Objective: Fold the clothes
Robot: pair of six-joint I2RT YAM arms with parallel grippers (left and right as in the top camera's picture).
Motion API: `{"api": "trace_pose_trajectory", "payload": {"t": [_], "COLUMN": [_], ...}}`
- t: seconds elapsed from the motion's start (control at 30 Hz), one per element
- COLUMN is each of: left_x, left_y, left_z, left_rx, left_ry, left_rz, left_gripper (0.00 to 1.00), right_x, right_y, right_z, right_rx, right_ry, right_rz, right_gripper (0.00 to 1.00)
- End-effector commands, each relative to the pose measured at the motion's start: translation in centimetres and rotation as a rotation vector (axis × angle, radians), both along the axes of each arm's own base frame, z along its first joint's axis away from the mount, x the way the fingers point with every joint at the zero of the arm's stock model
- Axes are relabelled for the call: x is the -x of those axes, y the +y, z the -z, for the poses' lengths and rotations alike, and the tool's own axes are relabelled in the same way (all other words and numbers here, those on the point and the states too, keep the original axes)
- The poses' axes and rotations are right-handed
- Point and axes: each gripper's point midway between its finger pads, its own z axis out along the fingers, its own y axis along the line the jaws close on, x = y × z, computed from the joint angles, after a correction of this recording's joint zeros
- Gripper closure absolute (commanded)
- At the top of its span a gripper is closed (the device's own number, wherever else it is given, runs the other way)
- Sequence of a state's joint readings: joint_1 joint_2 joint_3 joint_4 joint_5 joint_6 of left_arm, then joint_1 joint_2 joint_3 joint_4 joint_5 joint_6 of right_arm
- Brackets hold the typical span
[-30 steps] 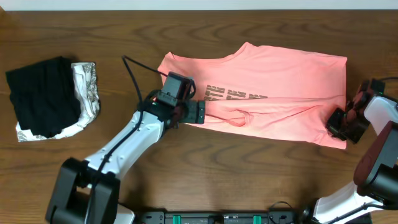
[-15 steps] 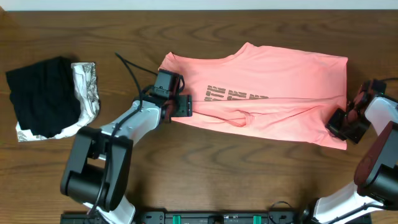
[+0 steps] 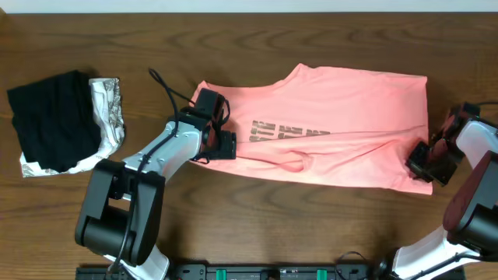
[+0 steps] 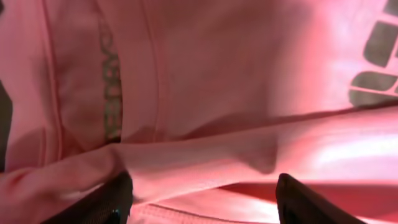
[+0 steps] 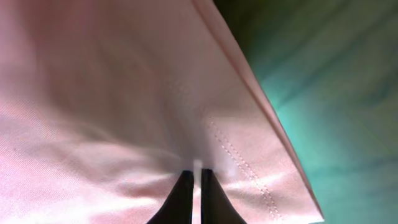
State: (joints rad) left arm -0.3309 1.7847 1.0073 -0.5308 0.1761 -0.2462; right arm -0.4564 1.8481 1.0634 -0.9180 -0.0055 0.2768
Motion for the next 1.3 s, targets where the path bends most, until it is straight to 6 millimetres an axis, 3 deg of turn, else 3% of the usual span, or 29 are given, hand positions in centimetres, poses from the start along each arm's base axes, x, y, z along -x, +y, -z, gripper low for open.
{"api": "trace_pose_trajectory", "payload": {"t": [0.0,0.33,0.4,0.5,0.63,0.77,1.0,1.1,1.27], "left_x": [3.5,6.7,6.5,5.3,3.6,1.5,-1.6,-2.5,-5.0], "left_y": [1.3,2.3,2.3,1.9,1.3,0.6,-0.5,-0.7,-0.2], "left_z": [2.2,2.0,2.1,2.1,1.3,-1.3,-7.5,-9.5,-10.9], "left_rx": [-0.052,-0.094,-0.091,-0.075,-0.053,-0.026,0.04,0.062,0.031], "left_ry": [0.138,0.269,0.261,0.212,0.136,0.044,-0.165,-0.246,-0.37], "left_rz": [-0.003,-0.002,-0.002,0.006,0.036,0.05,0.048,0.046,0.017], "left_gripper": [0.25,0.25,0.25,0.1,0.07,0.07,0.06,0.06,0.02], "right_x": [4.3,5.7,5.7,5.2,4.1,1.5,-3.6,-5.4,-8.0], "right_y": [1.2,2.0,2.1,2.2,2.0,1.5,0.3,-0.2,-0.6], "right_z": [2.5,1.9,1.9,2.1,1.5,-1.3,-9.5,-12.6,-14.7], "right_rx": [-0.049,-0.084,-0.086,-0.095,-0.089,-0.068,0.021,0.068,0.098], "right_ry": [0.171,0.234,0.231,0.208,0.159,0.016,-0.313,-0.449,-0.602], "right_rz": [-0.007,-0.008,-0.007,-0.003,0.001,-0.008,-0.049,-0.074,-0.113], "right_gripper": [0.93,0.89,0.89,0.91,0.91,0.89,0.83,0.62,0.5]}}
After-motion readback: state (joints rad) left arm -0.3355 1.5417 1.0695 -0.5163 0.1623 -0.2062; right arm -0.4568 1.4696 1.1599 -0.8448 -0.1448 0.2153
